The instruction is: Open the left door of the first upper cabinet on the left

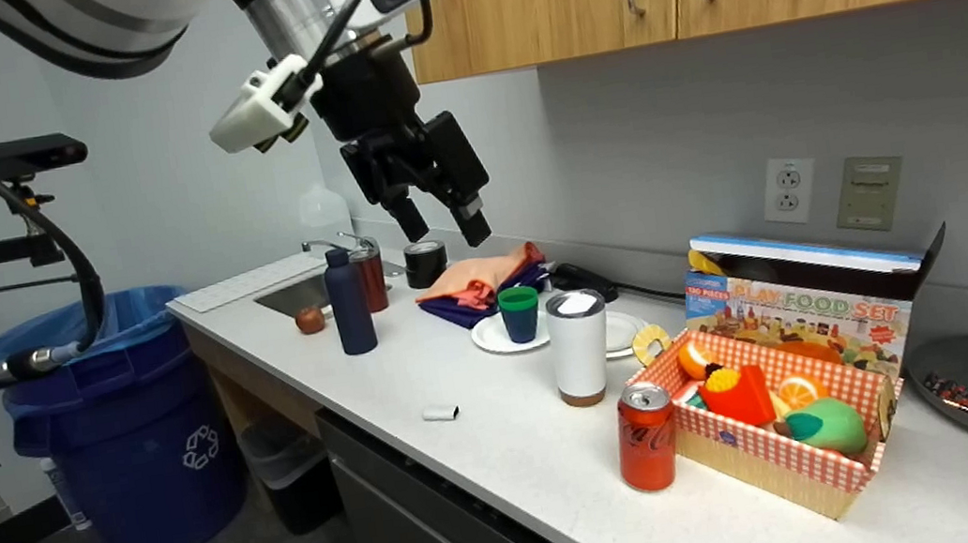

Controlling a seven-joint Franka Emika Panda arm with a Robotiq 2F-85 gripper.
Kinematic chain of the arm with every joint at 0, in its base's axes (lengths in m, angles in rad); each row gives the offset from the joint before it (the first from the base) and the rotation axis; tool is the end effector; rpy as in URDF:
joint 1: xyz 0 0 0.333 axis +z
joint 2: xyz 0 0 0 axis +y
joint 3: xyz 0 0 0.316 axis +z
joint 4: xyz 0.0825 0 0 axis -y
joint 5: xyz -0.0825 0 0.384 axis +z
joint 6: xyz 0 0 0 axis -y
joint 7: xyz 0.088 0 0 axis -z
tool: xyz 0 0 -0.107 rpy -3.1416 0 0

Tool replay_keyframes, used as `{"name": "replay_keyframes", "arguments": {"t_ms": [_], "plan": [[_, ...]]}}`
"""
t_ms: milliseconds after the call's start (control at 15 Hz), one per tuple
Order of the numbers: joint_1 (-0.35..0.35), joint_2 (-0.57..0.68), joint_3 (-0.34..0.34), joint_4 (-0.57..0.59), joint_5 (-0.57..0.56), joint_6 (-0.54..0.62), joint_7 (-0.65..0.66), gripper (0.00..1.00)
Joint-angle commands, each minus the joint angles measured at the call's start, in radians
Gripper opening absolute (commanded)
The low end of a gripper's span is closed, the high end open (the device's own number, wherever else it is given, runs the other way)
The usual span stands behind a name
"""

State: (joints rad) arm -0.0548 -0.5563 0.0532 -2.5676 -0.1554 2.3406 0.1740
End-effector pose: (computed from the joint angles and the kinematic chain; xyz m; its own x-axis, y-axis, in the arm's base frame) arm 0.4038 -0.0021 0.4829 0.9395 -0.0645 0.3364 -0.1077 -0.9880 0.1111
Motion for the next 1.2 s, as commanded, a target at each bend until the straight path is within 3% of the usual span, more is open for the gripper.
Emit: {"name": "replay_keyframes", "arguments": {"t_ms": [0,333,400,600,867,1133], "plan": [[-0.016,0.235,0.021,0.183,-0.023,0.067,-0.002,1.00],[-0.009,0.369,0.015,0.393,-0.071,-0.016,0.000,1.00],[0.006,0.312,0.005,0.299,-0.046,0.043,0.000,1.00],[0.009,0.360,0.001,0.367,-0.054,0.010,0.000,1.00],[0.009,0.363,0.000,0.370,-0.054,0.009,0.000,1.00],[-0.005,0.252,0.005,0.325,-0.135,-0.052,0.007,1.00]]}}
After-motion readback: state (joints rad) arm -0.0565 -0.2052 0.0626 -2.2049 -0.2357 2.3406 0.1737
